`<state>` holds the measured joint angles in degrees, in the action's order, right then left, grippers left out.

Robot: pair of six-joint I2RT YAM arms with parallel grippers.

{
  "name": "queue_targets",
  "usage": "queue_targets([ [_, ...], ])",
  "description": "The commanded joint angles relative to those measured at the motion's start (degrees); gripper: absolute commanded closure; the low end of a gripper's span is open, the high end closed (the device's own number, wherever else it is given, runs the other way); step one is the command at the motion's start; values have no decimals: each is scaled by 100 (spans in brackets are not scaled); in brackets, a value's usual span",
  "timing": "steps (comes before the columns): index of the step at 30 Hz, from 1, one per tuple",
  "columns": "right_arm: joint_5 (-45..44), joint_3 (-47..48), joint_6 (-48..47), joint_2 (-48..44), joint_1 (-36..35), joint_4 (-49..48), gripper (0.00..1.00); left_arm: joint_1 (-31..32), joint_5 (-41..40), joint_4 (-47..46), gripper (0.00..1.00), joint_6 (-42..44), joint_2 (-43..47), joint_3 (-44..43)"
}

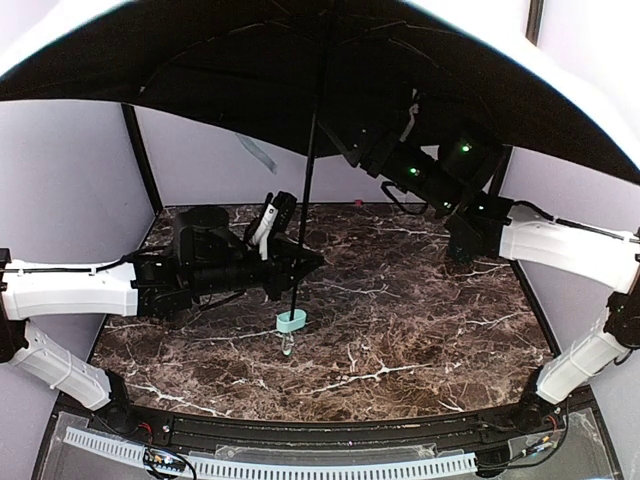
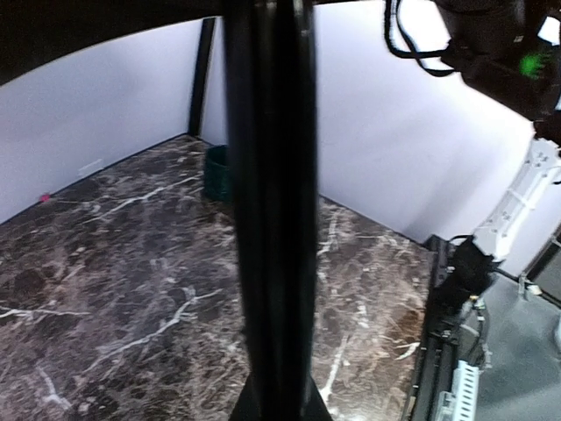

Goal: Put away the umbrella

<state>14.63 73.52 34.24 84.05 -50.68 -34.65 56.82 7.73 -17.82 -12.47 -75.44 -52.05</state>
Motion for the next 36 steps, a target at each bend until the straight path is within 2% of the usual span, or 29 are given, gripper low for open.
queue_targets([
  [1, -1217, 118, -310, 178, -217, 457, 31, 151, -1324, -223, 100, 485, 140, -238],
  [4, -1243, 205, -338, 287, -279, 545, 30, 180, -1407, -35, 100, 491, 71, -348],
  [6, -1251, 339, -365, 349, -308, 726, 34, 180, -1364, -66, 100, 344, 76, -316],
  [7, -1246, 425, -365, 357, -315, 844, 42, 181, -1338, -101, 100, 279, 88, -297],
  [10, -1242, 423, -268, 297, -321, 933, 84, 180, -1215, -63, 100, 143, 112, -306],
  [11, -1206, 386, -238, 256, -314, 920, 95, 187, -1151, -56, 100, 139, 123, -301],
  [12, -1142, 375, -208, 220, -305, 930, 100, 189, -1029, -79, 100, 138, 138, -280],
  [13, -1002, 393, -176, 207, -284, 960, 100, 189, -880, -118, 100, 169, 161, -244],
  [14, -828, 426, -137, 188, -254, 987, 100, 189, -784, -158, 89, 159, 194, -197],
  [15, -666, 479, -73, 178, -228, 1034, 100, 196, -686, -309, 63, 66, 245, -108],
  [16, -530, 514, 10, 169, -213, 1049, 100, 191, -584, -482, 53, -59, 327, 20],
  [19, -91, 459, 240, 115, -206, 830, 100, 182, -194, -1112, 41, -351, 543, 409],
  [23, 341, 374, 481, 103, -206, 509, 100, 132, 16, -1163, 40, -745, 489, 355],
  [25, 414, 373, 499, 103, -206, 504, 100, 110, 83, -1109, 42, -821, 380, 262],
  [28, 499, 400, 472, 103, -206, 561, 100, 80, 78, -1001, 51, -965, 267, 205],
  [29, 530, 400, 474, 103, -206, 583, 100, 69, 73, -1010, 58, -1008, 252, 212],
  [32, 558, 387, 427, 79, -206, 726, 100, 66, 164, -1082, 93, -1066, 228, 192],
  [33, 545, 377, 404, 58, -202, 746, 100, 66, 212, -1116, 100, -1094, 215, 187],
  [34, 528, 367, 378, 47, -201, 739, 100, 66, 272, -1174, 100, -1133, 195, 191],
  [35, 486, 363, 380, 50, -193, 688, 93, 66, 339, -1227, 100, -1183, 170, 195],
  [36, 388, 380, 423, 61, -177, 605, 75, 66, 383, -1258, 100, -1235, 144, 202],
])
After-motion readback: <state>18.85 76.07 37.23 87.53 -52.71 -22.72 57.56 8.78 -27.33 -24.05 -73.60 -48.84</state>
